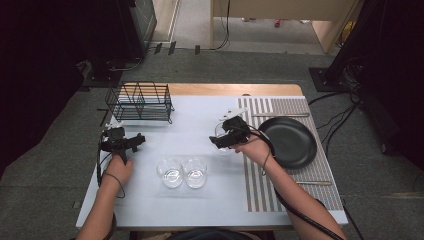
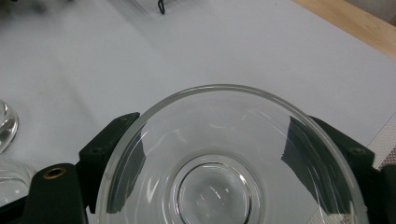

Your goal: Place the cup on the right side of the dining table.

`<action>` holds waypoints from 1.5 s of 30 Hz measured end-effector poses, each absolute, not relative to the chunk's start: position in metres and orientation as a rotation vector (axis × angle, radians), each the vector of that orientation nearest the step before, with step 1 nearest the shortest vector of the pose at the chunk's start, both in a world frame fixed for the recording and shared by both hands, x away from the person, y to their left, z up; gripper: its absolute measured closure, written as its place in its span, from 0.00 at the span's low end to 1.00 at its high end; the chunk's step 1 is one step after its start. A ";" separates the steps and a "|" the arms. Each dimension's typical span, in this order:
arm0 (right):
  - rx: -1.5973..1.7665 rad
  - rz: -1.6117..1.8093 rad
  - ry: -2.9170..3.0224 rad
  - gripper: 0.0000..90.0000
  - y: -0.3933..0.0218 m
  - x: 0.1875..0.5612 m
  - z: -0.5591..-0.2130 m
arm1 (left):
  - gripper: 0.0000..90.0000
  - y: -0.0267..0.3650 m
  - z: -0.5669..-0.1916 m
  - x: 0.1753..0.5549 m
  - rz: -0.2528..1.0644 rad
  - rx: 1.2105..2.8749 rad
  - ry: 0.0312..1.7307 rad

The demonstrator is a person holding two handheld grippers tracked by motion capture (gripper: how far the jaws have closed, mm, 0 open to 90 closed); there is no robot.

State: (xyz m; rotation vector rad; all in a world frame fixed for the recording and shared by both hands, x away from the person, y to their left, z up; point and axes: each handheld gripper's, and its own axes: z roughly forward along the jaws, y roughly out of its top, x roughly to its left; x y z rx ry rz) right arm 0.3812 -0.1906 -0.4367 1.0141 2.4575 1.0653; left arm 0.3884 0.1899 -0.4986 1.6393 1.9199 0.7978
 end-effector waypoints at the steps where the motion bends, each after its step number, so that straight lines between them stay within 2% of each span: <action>1: 1.013 1.062 2.456 0.21 -0.190 0.382 -0.437 | 0.00 0.190 -0.499 0.388 0.798 1.639 1.920; 45: 1.122 1.045 2.345 0.21 -0.203 0.402 -0.440 | 0.00 0.190 -0.499 0.388 0.799 1.637 1.919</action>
